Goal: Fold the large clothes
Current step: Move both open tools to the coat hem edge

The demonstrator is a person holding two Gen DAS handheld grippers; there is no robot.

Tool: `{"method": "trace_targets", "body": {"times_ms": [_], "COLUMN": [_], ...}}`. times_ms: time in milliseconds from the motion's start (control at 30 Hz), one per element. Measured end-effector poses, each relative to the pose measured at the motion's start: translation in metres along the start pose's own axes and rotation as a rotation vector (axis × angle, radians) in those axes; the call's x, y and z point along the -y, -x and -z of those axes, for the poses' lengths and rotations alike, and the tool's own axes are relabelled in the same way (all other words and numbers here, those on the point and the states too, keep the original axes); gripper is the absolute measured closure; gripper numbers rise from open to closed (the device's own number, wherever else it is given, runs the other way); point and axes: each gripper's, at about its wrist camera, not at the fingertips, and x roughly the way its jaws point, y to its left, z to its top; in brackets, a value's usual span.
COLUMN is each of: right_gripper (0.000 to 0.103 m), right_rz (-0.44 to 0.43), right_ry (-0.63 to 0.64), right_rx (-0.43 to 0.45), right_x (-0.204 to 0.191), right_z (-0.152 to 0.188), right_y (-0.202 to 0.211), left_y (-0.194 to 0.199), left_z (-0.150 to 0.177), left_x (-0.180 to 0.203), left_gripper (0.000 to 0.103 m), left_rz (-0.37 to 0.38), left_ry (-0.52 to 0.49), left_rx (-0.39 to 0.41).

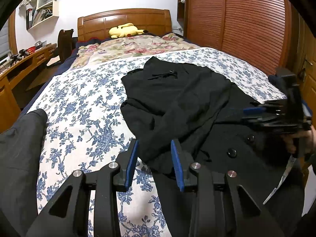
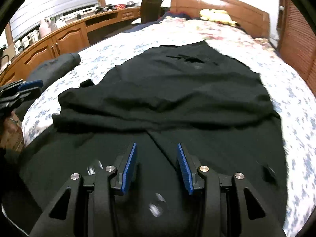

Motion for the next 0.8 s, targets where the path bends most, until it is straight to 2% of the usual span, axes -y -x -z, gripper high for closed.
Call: {"method": "trace_targets", "body": {"times_ms": [200, 433, 600, 733, 800], "right_gripper": [0.048, 0.047, 0.047, 0.047, 0.047], "right_rz": [0.068, 0.133, 0.160, 0.154, 0.146], "right_ry": [-0.102, -0.191, -0.220, -0.234, -0.242], "right_rx": [0.030, -0.002, -0.001, 0.005, 0.010], "right_x": [0.035, 0.073, 0.081, 0.088, 0.092], "right_z": [0.046, 0.095, 0.111, 0.113, 0.116], "right_y": [0.041, 0.065, 0.078, 0.086, 0.086], "left_y": [0.004, 0.006, 0.002, -0.007, -0.012], "left_z": [0.008, 0.027, 0.049, 0.067, 0.071], "left_x": [0.005, 0.020, 0.023, 0.022, 0.017], "left_gripper": [0.068, 0.068, 0.068, 0.068, 0.066], "left_rz": [0.005, 0.019, 0.011, -0.029, -0.024], "left_ry": [0.024, 0.017, 0.032, 0.029, 0.052], "left_rx": [-0.019, -0.096, -0.164, -0.233, -0.246]}}
